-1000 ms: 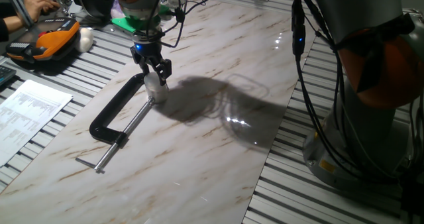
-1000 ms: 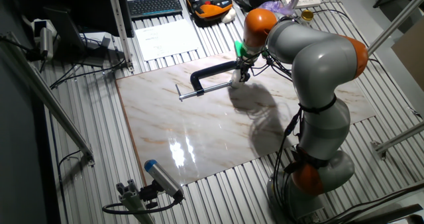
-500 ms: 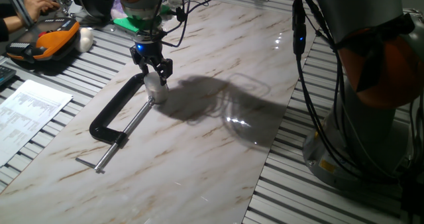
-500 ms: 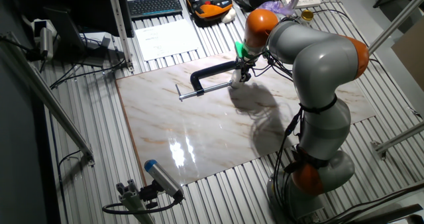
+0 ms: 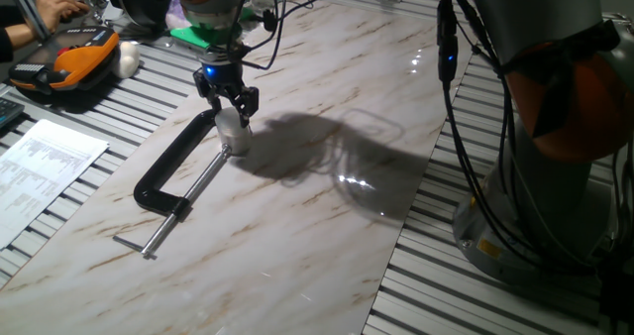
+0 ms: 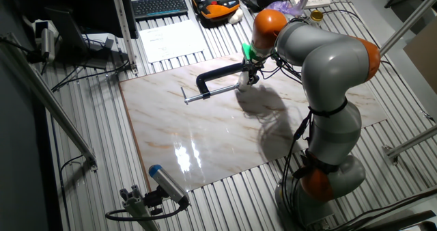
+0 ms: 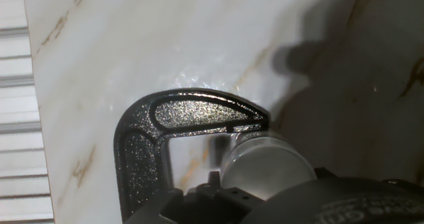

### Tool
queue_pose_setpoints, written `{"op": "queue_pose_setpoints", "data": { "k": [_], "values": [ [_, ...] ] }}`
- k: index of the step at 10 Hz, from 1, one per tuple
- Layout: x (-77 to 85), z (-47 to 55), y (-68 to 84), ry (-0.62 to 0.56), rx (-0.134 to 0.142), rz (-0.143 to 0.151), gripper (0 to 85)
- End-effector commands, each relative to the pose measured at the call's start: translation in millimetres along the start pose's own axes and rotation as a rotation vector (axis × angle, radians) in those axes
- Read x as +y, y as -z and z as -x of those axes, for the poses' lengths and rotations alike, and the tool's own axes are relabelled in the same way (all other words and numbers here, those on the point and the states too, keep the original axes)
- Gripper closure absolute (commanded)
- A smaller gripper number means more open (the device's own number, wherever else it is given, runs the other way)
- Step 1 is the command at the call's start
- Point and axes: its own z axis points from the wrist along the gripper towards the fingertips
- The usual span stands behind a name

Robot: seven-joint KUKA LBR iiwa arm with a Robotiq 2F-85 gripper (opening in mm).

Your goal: Unscrew the lid from the jar

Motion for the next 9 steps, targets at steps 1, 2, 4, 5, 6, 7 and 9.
{"op": "queue_pose_setpoints", "data": {
  "k": [1,2,4,5,6,7,9],
  "values": [
    [0.1,0.0,0.3,0.005,-0.002,-0.002,85.0],
    [0.1,0.0,0.2,0.015,-0.004,-0.004,85.0],
    [0.2,0.1,0.4,0.029,-0.008,-0.009,85.0],
    [0.3,0.2,0.5,0.042,-0.009,-0.01,85.0],
    [0.3,0.2,0.7,0.055,-0.011,-0.012,85.0],
    [0.3,0.3,0.7,0.075,-0.012,-0.013,85.0],
    [0.6,0.3,0.5,0.104,-0.017,-0.016,85.0]
  ]
}}
